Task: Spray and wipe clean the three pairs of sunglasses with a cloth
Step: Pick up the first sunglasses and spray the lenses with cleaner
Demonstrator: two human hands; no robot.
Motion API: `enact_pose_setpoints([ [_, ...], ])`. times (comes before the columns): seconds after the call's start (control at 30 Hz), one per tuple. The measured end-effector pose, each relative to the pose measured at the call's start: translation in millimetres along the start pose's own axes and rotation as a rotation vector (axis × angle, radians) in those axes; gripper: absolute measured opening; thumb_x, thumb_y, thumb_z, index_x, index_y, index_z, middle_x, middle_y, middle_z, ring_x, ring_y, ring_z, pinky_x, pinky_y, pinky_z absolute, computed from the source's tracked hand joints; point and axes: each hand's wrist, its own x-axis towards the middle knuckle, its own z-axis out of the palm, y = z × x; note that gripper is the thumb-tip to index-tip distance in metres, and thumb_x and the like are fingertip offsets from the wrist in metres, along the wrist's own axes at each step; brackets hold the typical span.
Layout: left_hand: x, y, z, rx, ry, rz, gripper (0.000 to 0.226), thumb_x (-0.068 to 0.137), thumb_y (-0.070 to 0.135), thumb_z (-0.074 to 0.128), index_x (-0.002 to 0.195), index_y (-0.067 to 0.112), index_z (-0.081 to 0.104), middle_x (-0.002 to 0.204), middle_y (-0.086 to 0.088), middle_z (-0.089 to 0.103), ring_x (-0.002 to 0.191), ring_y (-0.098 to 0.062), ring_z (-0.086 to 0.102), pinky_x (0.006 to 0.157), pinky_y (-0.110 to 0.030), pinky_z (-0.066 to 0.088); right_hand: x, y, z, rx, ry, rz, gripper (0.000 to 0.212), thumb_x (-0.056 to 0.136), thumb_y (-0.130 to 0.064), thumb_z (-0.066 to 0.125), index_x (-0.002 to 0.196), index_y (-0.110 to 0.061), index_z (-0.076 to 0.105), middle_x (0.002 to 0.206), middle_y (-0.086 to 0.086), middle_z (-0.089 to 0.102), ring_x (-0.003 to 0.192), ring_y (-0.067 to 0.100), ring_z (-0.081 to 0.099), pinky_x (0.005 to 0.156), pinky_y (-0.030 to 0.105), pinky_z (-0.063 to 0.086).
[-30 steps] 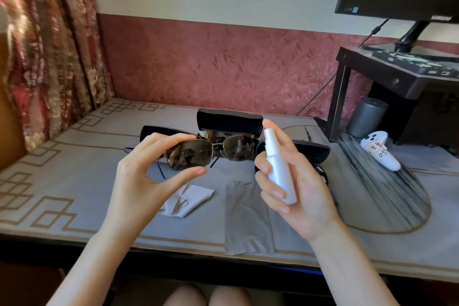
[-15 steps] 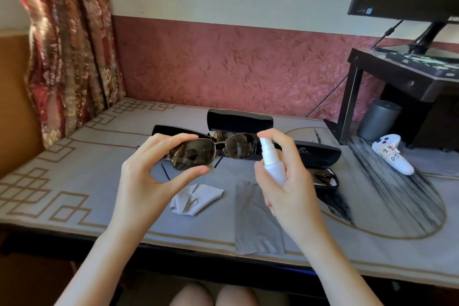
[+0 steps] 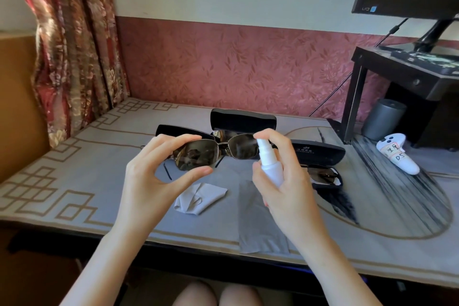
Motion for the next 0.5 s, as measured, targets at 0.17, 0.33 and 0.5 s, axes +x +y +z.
enact_pose_setpoints([
  [0.17,0,0,-1,0.001,0.002,0.009,0.044,0.072,0.035,0.079,0.112,0.024,0.066,0.096,0.006,0.064,0.091,-0.007,0.059,0.08,-0.009,0.039,1,1,1,0.007,0.038,0.033,0.048,0.094,-0.01,0.054,0.112,-0.054,0.045,0.066,-0.002,0.049,0.055,0.035,0.041,0.048,0.041,0.041],
  [0.33,1,0,-1,0.013,0.005,0.02,0.043,0.072,0.032,0.078,0.112,0.023,0.067,0.095,0.006,0.064,0.09,-0.006,0.058,0.079,-0.009,0.038,-1,-9,3,0.035,-0.05,-0.029,0.049,0.095,-0.007,0.055,0.117,-0.05,0.046,0.078,-0.025,0.055,0.051,0.012,0.042,0.051,0.026,0.039],
  [0.5,1,-1,2,0.05,0.003,0.06,0.044,0.076,0.038,0.076,0.116,0.024,0.064,0.097,0.008,0.062,0.092,-0.007,0.058,0.082,-0.011,0.041,1,-29,24,-0.011,-0.148,-0.092,0.053,0.092,-0.008,0.057,0.115,-0.054,0.044,0.088,-0.011,0.06,0.065,0.014,0.051,0.057,0.023,0.042],
])
